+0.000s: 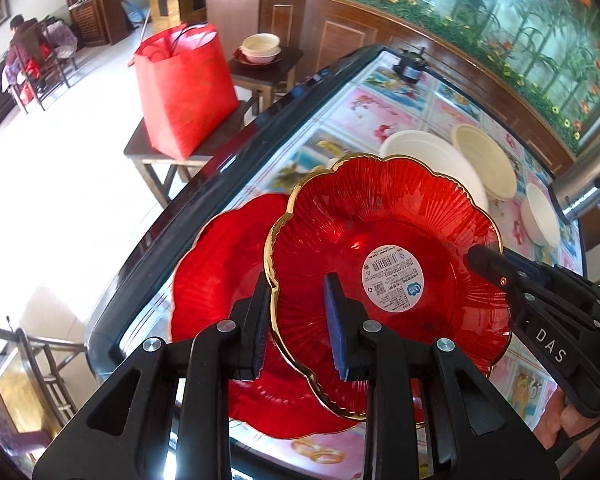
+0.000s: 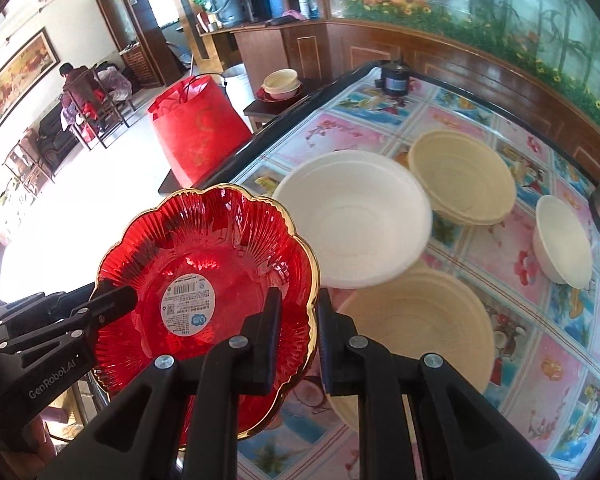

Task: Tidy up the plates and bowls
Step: 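Lift the red plate with both grippers and carry it over the red plate stack, then lower the red plate onto the red stack and open both grippers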

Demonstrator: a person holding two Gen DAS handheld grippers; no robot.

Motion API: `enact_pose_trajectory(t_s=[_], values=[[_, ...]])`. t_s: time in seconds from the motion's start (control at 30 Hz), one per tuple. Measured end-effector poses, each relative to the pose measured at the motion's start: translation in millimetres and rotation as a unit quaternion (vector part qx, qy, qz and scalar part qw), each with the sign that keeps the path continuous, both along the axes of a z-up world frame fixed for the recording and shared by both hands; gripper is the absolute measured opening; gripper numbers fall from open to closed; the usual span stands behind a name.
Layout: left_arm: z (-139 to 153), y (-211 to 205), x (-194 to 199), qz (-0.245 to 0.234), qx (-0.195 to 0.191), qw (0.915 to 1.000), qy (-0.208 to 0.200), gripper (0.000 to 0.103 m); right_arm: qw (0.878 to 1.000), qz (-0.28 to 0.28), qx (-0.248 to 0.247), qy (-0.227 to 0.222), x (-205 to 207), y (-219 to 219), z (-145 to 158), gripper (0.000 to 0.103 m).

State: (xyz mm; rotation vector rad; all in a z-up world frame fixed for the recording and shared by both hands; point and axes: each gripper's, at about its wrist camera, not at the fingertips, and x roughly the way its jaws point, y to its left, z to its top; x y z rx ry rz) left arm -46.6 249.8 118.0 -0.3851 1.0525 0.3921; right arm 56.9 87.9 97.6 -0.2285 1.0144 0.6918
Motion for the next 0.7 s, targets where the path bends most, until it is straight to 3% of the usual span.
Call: enact_pose_trajectory(t_s=[0.7], values=[[-56.8, 33.3, -24.0, 0.025, -0.008, 0.9977, 0.062, 0.026, 0.998, 0.035, -0.037, 0.048, -18.4, 47.7, -47.2, 0.015]])
